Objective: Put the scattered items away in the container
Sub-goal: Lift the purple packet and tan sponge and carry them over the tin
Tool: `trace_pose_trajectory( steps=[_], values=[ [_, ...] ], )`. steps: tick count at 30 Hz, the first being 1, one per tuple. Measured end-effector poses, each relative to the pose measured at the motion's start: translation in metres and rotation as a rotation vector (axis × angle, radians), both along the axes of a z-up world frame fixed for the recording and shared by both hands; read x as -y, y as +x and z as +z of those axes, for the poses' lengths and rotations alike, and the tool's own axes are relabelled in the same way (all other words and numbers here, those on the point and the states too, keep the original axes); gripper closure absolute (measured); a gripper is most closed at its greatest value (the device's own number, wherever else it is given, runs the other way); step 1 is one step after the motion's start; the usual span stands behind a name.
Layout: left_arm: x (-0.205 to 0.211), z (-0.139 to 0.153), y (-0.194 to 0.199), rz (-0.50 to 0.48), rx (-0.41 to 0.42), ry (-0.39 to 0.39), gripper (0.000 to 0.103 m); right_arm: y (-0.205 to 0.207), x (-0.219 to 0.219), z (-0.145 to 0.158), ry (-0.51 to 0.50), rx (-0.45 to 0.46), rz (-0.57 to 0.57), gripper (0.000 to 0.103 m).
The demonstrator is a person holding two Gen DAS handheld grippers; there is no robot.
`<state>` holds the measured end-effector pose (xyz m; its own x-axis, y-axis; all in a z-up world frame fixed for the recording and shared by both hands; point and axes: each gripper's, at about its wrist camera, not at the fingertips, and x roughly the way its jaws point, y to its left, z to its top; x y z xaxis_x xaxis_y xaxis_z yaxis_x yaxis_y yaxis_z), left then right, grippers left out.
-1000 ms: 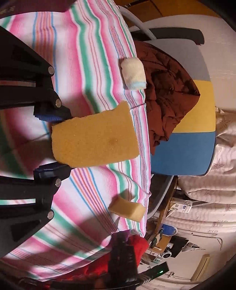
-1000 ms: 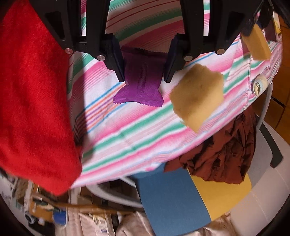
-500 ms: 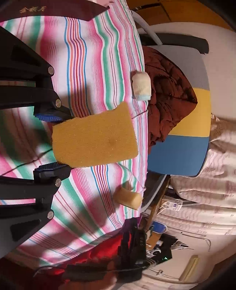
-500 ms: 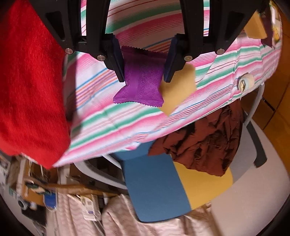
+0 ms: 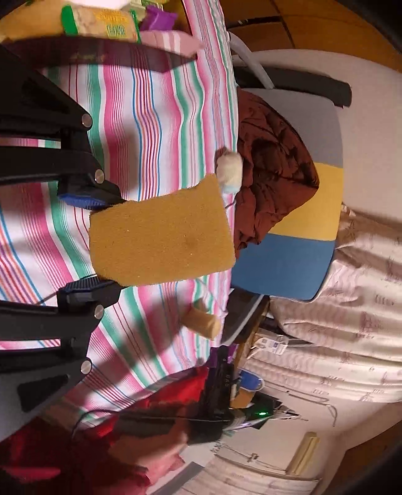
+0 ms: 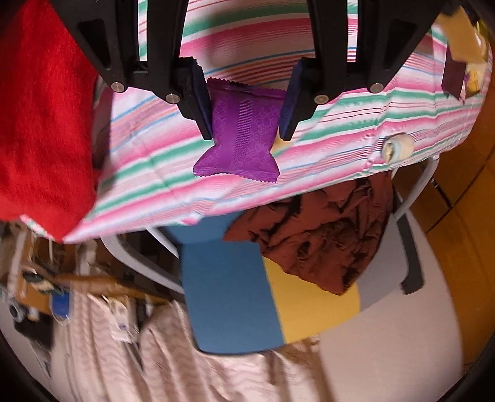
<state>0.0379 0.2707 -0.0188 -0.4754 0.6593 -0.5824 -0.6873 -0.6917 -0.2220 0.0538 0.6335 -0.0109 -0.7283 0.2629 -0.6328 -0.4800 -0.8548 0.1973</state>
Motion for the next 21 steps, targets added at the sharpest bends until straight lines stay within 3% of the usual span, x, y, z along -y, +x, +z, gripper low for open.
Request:
trace_pose_trajectory(
  steps=[8, 13, 21],
  values=[
    [0.063, 0.026, -0.004, 0.066, -0.045, -0.003, 0.067, -0.014, 0.044, 0.011, 0.069, 0.031, 0.144, 0.06],
    [0.111, 0.029, -0.011, 0.134, -0.035, -0.016, 0.067, -0.017, 0.074, 0.017, -0.005, 0.03, 0.223, 0.06],
    [0.178, 0.024, -0.016, 0.238, -0.024, -0.066, 0.067, -0.023, 0.182, 0.033, -0.045, 0.03, 0.467, 0.06]
  ],
)
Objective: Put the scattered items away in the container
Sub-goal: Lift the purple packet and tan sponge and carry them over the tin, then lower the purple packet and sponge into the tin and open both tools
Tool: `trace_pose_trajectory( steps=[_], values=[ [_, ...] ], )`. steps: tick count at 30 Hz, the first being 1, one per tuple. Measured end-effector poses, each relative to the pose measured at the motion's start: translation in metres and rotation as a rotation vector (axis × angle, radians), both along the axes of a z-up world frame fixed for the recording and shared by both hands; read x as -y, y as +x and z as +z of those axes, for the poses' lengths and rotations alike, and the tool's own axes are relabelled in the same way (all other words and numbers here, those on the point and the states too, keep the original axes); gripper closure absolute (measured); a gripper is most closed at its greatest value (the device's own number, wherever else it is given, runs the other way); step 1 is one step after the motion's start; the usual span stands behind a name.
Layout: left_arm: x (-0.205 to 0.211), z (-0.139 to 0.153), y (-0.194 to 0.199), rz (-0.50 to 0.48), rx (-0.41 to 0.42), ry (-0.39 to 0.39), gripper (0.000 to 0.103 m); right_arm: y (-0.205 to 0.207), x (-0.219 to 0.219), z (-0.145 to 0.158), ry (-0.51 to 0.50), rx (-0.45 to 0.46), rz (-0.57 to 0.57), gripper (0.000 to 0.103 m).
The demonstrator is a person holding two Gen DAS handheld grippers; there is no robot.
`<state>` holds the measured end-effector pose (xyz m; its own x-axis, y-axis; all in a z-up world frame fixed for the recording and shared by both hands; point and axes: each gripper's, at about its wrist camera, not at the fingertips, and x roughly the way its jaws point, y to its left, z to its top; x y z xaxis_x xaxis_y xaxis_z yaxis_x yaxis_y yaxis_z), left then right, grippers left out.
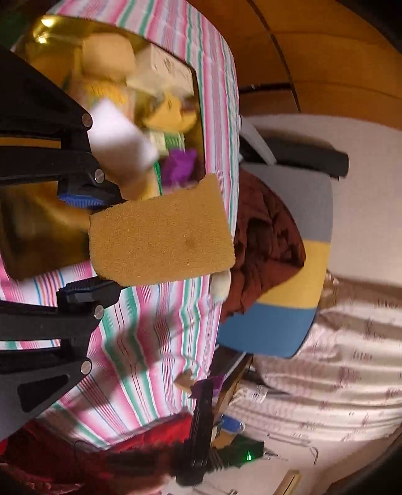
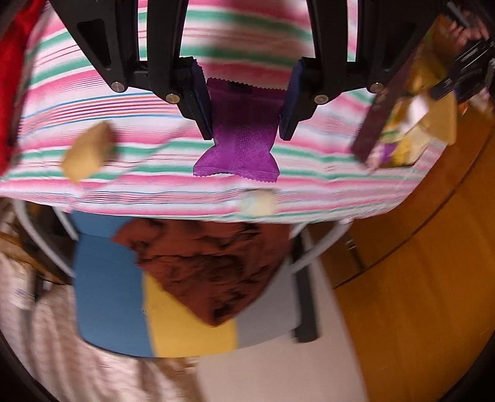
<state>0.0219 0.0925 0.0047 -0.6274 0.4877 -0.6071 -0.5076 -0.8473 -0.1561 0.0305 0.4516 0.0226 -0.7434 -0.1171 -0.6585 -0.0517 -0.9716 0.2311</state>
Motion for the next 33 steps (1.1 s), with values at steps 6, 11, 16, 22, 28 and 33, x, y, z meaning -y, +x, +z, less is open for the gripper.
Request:
trace_pose_trajectory(
  steps=[6, 11, 16, 22, 28, 33],
  values=[
    [0.045, -0.009, -0.001, 0.059, 0.027, -0.019, 0.067, -0.002, 0.086, -0.004, -0.071, 0.024, 0.175, 0.06],
    [0.077, -0.017, 0.002, 0.091, 0.055, -0.046, 0.067, -0.003, 0.155, -0.011, -0.122, 0.059, 0.306, 0.06],
    [0.106, -0.026, 0.002, 0.129, 0.078, -0.069, 0.066, -0.005, 0.207, -0.021, -0.108, 0.096, 0.403, 0.06],
    [0.126, -0.041, 0.0, 0.163, 0.135, -0.082, 0.066, -0.008, 0.256, -0.034, -0.096, 0.141, 0.495, 0.06],
    [0.136, -0.052, -0.004, 0.201, 0.189, -0.087, 0.066, -0.014, 0.288, -0.047, -0.086, 0.171, 0.548, 0.059],
    [0.138, -0.052, -0.005, 0.21, 0.192, -0.096, 0.066, -0.02, 0.31, -0.058, -0.075, 0.191, 0.573, 0.059]
  ],
)
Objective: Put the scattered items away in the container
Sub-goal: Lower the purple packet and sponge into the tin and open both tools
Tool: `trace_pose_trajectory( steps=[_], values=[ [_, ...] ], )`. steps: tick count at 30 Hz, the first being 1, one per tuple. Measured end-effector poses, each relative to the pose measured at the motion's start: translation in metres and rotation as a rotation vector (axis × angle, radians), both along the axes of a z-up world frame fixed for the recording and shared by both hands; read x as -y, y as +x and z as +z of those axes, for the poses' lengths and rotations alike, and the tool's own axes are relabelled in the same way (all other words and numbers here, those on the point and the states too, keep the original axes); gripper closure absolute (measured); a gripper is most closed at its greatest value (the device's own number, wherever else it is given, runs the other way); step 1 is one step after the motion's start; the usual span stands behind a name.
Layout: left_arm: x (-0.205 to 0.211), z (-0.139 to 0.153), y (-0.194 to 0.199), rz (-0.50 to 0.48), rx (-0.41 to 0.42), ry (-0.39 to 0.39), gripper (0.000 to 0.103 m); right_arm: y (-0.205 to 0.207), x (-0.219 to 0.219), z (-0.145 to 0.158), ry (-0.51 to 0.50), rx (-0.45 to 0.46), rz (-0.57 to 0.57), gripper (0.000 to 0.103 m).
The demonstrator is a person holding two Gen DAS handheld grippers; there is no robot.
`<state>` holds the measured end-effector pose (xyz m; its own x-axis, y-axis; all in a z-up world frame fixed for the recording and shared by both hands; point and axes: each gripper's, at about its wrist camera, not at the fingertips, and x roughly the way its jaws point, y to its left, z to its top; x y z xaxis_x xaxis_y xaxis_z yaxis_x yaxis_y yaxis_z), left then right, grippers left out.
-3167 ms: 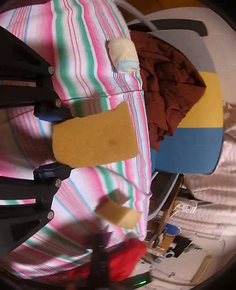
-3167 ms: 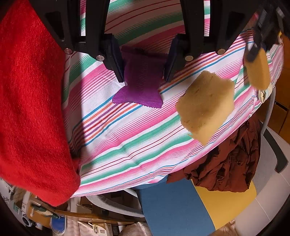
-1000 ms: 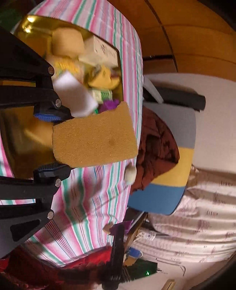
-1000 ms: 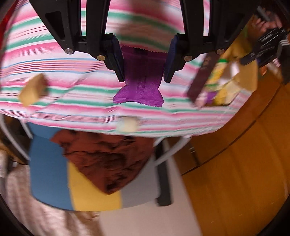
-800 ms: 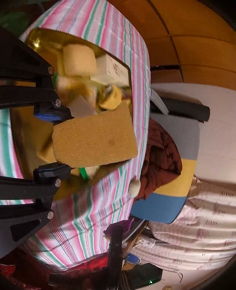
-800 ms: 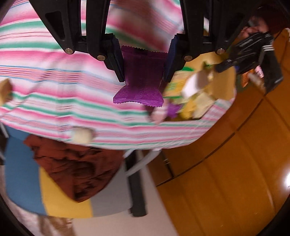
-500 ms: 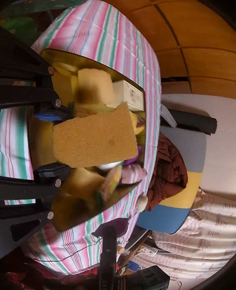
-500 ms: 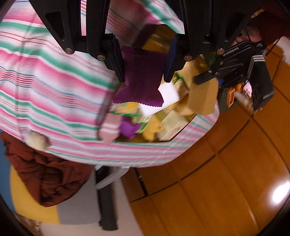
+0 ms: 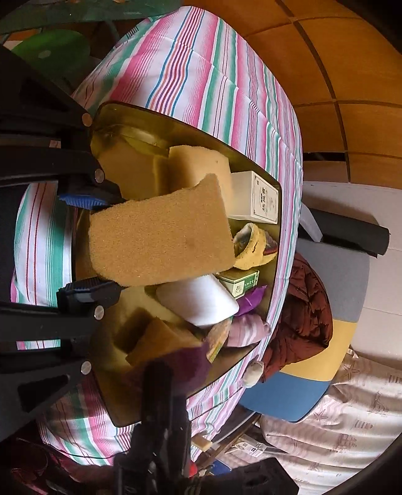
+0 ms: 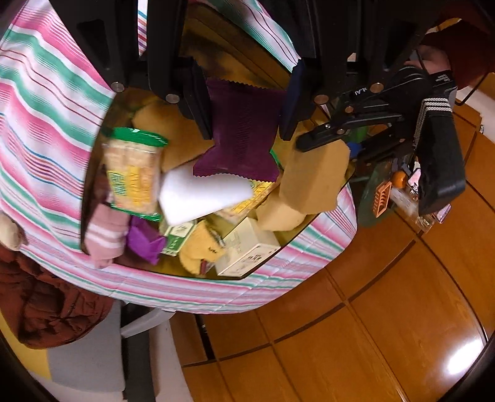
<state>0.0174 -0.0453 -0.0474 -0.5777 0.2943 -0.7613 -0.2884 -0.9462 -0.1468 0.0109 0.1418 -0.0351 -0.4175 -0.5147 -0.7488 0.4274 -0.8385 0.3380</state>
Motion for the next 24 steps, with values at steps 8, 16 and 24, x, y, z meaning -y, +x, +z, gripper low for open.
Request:
trace_pose_trajectory(
  steps=[8, 16, 24],
  values=[
    [0.001, 0.004, 0.002, 0.026, -0.012, -0.039, 0.057, -0.007, 0.012, -0.007, -0.016, 0.018, 0.012, 0.056],
    [0.007, 0.004, -0.002, 0.07, -0.009, -0.019, 0.055, 0.0, -0.01, 0.009, -0.035, -0.025, -0.025, 0.056],
    [0.016, 0.016, -0.001, 0.12, -0.028, 0.096, 0.055, 0.001, -0.035, 0.014, -0.067, -0.024, -0.089, 0.055]
  ],
)
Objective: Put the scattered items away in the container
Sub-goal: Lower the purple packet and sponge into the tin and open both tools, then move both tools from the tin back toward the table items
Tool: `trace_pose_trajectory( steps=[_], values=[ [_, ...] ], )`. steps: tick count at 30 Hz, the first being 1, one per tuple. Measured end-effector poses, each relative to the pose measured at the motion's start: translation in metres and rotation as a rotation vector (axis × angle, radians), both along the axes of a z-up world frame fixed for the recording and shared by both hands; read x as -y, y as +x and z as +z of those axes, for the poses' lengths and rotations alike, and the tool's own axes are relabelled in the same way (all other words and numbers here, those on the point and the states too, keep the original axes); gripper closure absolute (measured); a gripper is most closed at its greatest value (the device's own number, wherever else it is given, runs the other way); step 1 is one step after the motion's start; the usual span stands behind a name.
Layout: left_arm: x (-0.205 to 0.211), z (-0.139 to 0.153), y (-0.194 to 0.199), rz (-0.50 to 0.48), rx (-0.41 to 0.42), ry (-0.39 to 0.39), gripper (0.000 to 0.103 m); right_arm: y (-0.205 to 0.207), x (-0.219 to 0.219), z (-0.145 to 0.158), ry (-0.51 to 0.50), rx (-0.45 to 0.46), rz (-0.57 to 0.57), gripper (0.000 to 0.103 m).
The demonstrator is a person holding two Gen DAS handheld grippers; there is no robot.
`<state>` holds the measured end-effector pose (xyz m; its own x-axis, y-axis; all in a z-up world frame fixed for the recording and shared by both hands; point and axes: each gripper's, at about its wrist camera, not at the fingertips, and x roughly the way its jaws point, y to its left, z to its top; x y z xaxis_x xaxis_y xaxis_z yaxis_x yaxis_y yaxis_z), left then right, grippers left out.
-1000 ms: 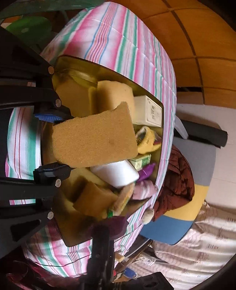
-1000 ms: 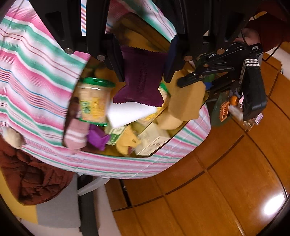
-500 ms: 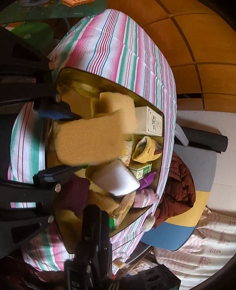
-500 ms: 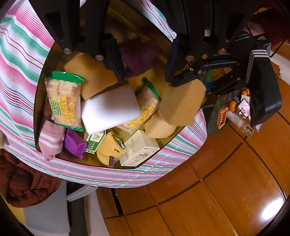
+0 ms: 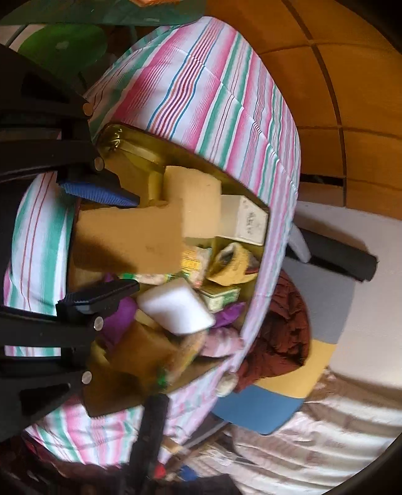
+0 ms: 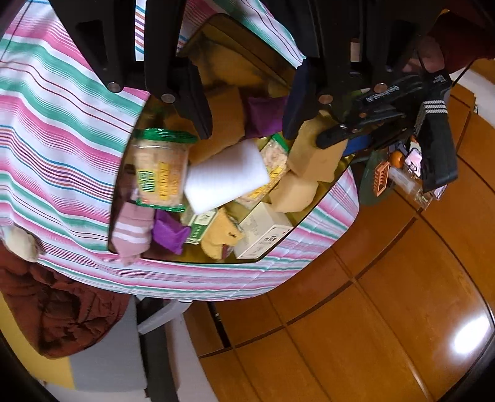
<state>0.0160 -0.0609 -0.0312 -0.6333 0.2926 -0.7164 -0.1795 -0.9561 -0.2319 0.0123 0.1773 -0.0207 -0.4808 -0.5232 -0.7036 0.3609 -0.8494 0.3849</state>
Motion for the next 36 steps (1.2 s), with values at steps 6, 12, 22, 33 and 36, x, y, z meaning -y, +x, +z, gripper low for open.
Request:
trace_pose_trajectory(
  steps=[6, 12, 22, 33, 36],
  values=[
    [-0.005, 0.018, 0.0, 0.016, -0.056, 0.027, 0.055, 0.002, -0.017, 0.005, -0.004, -0.019, -0.032, 0.053],
    [-0.031, 0.029, -0.002, -0.046, -0.076, 0.026, 0.055, 0.003, -0.047, 0.009, 0.013, -0.028, -0.089, 0.053],
    [-0.099, 0.034, 0.001, -0.202, -0.071, 0.036, 0.055, 0.009, -0.117, 0.011, 0.027, -0.022, -0.242, 0.052],
    [-0.164, 0.034, 0.013, -0.349, -0.052, 0.015, 0.055, 0.014, -0.188, 0.006, 0.122, 0.006, -0.398, 0.044],
    [-0.179, 0.034, 0.015, -0.382, -0.048, 0.01, 0.055, 0.016, -0.206, 0.004, 0.135, 0.013, -0.434, 0.044]
  ],
)
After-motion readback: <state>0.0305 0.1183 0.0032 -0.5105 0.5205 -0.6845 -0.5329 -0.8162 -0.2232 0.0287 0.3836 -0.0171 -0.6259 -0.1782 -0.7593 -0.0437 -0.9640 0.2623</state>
